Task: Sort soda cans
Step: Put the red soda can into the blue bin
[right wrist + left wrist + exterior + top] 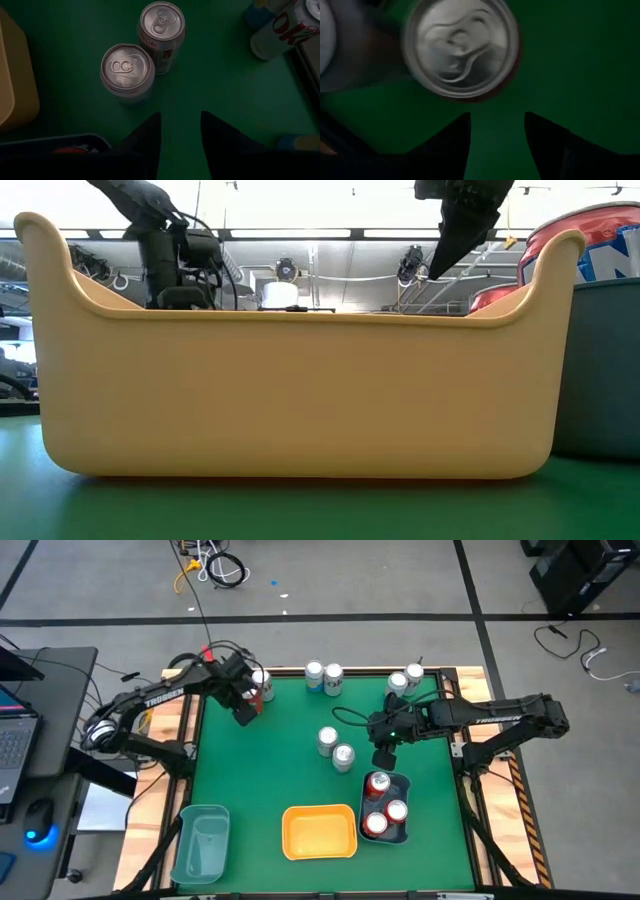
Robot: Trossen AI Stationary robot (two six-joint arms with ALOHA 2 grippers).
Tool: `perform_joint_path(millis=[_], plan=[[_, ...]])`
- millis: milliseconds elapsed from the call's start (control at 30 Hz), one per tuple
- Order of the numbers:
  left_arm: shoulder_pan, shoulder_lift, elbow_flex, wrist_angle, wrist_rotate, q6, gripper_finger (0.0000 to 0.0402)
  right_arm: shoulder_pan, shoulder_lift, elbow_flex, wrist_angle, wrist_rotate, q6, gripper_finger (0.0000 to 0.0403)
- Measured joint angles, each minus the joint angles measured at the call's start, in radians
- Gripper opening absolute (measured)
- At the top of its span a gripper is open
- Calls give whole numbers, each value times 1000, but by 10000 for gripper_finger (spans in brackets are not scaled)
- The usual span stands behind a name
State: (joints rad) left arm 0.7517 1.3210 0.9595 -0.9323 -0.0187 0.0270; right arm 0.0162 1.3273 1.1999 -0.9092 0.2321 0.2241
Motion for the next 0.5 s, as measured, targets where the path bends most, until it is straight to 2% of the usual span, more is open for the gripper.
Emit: perform_joint_path(millis=[200,267,500], plan=[[-1,-2,6,23,-25,-6,145,0,0,0,0,0,-12,124],[0,-3,25,11,-53,-5,143,0,0,0,0,-2,-14,124],[-5,-5,152,-60,-54,20,143,0,0,0,0,-21,-15,124]])
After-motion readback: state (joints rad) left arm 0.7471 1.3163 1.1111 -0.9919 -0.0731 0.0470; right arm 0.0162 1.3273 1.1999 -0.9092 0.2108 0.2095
